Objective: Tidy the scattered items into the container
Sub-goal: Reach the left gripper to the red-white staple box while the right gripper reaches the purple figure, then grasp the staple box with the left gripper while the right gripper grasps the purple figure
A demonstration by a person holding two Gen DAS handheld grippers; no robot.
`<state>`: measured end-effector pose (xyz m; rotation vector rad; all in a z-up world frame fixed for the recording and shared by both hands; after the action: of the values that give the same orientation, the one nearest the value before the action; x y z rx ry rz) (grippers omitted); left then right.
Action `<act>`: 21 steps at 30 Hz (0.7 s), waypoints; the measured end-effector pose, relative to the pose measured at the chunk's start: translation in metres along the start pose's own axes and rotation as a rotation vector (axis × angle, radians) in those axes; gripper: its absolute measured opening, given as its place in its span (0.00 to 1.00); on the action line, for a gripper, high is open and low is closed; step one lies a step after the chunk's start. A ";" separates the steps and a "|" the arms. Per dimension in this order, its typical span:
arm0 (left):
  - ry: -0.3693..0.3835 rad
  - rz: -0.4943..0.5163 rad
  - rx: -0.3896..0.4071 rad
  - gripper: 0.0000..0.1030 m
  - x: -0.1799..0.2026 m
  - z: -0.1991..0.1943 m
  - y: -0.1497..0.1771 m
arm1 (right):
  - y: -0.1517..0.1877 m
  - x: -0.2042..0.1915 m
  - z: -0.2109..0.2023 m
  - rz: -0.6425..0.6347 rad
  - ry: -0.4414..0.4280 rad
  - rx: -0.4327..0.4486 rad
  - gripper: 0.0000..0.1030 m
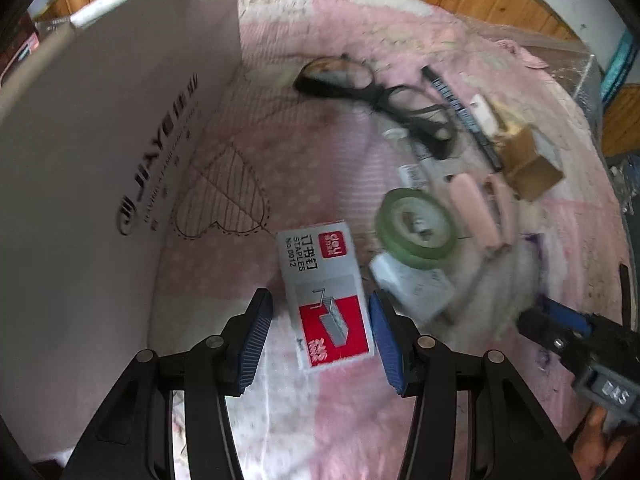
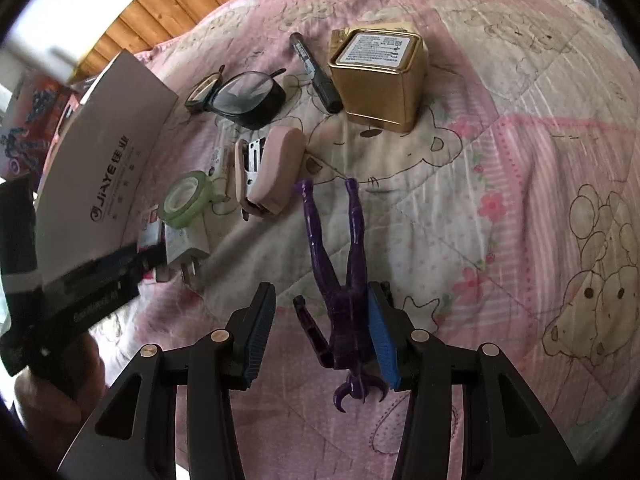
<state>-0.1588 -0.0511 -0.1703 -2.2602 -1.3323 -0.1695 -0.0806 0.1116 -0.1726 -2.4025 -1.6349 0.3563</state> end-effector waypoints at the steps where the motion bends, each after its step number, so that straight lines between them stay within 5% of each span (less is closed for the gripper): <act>1: -0.009 0.017 0.017 0.51 0.000 0.000 -0.002 | 0.003 0.001 -0.001 -0.009 0.010 0.005 0.48; 4: -0.021 0.040 0.037 0.53 0.000 0.002 -0.003 | 0.005 0.002 -0.001 -0.038 0.060 0.014 0.34; 6: -0.024 0.062 0.054 0.50 0.000 0.002 -0.002 | 0.004 0.002 0.000 -0.033 0.063 0.016 0.34; 8: -0.021 0.071 0.073 0.38 -0.002 -0.001 -0.001 | 0.003 0.006 -0.002 -0.003 0.039 0.015 0.33; 13: 0.031 0.011 0.084 0.38 -0.011 -0.015 0.002 | -0.002 0.014 -0.012 0.079 -0.060 0.017 0.33; 21: 0.011 0.016 0.115 0.38 0.004 -0.046 0.005 | -0.004 -0.003 -0.035 0.043 -0.111 0.048 0.34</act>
<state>-0.1458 -0.0725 -0.1310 -2.1704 -1.2847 -0.0969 -0.0740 0.1091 -0.1384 -2.4251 -1.6023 0.5396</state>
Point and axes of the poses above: each gripper's, at about its wrist camera, not at the fingertips, and z roughly the way its jaws point, x to its right, y to its underside, the point moved 6 cm from there along z, roughly the way its jaws point, and after that the axes turned 15 degrees about y, right-handed, at the moved point
